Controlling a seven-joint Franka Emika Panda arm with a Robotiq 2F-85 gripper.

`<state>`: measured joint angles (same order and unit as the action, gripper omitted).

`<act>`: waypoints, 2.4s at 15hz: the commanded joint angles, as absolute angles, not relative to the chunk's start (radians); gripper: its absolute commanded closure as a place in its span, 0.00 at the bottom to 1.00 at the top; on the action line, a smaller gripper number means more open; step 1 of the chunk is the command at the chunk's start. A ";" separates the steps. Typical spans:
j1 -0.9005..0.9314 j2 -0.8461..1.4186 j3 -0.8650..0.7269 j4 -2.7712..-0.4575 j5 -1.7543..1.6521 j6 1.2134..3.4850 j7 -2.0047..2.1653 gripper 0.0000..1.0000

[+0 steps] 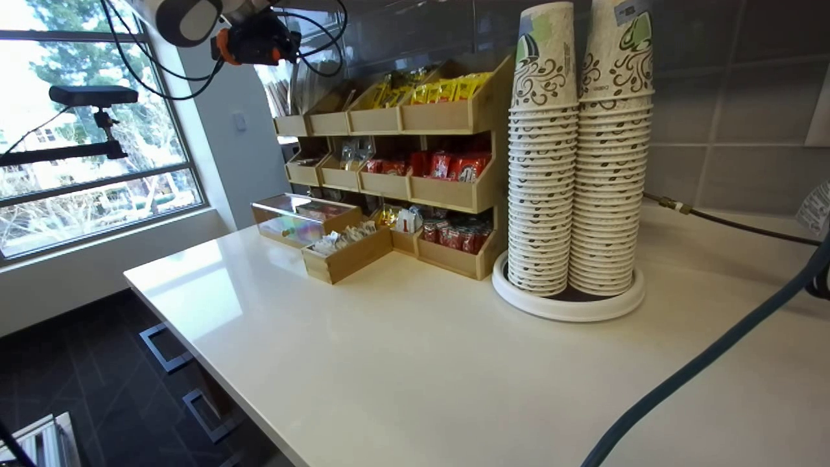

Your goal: Pick up one packet of the white item on the top shelf in the first box to the far right

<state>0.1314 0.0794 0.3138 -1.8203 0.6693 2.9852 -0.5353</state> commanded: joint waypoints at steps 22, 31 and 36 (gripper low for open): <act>0.190 -0.332 0.143 -2.303 0.640 2.359 -0.831 1.00; 0.202 -0.276 0.149 -2.286 0.531 2.390 -0.796 1.00; 0.224 -0.230 0.160 -2.347 0.324 2.378 -0.769 1.00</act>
<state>0.2004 -0.2520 0.1583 -2.3171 0.4129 2.3754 -0.7952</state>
